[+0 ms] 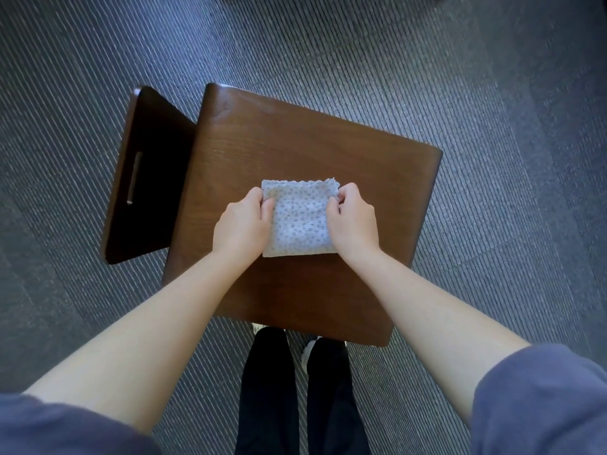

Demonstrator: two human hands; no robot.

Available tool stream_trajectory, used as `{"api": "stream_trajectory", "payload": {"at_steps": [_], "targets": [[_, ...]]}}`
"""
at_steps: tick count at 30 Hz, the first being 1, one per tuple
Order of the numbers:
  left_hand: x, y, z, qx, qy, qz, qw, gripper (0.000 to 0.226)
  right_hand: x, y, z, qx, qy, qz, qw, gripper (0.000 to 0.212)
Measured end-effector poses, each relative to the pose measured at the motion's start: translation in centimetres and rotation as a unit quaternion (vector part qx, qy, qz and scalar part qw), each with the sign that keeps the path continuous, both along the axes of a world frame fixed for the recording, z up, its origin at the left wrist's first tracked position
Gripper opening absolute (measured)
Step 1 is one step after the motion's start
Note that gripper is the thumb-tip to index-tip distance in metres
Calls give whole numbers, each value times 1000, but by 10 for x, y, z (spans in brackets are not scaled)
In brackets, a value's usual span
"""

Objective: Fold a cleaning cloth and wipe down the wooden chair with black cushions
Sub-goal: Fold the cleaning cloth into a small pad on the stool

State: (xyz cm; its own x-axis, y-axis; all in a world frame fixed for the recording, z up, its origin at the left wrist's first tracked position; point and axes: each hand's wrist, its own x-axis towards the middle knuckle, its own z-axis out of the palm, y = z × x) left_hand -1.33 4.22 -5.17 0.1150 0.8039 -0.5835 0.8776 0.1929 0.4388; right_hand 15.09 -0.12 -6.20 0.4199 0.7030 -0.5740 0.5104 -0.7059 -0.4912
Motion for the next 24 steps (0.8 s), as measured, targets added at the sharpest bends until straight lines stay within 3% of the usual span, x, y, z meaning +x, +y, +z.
{"api": "stream_trajectory", "payload": {"at_steps": [10,13,16,18,21,24], "targets": [[11,6,-5,60,55,16,997,33,-1,6,7,-20,-21,-5,1000,15],[11,7,-7,62,56,19,996,34,0,9,11,-41,-99,35,994,12],[11,9,-9,58,54,13,997,35,5,14,22,90,-191,74,975,20],[10,11,-10,58,50,5,997,36,7,23,25,115,-124,80,982,30],[9,14,-9,51,48,-8,997,35,4,45,21,5,-32,128,991,28],[7,17,-7,28,28,0,999,35,2,61,15,-77,-19,161,984,29]]}}
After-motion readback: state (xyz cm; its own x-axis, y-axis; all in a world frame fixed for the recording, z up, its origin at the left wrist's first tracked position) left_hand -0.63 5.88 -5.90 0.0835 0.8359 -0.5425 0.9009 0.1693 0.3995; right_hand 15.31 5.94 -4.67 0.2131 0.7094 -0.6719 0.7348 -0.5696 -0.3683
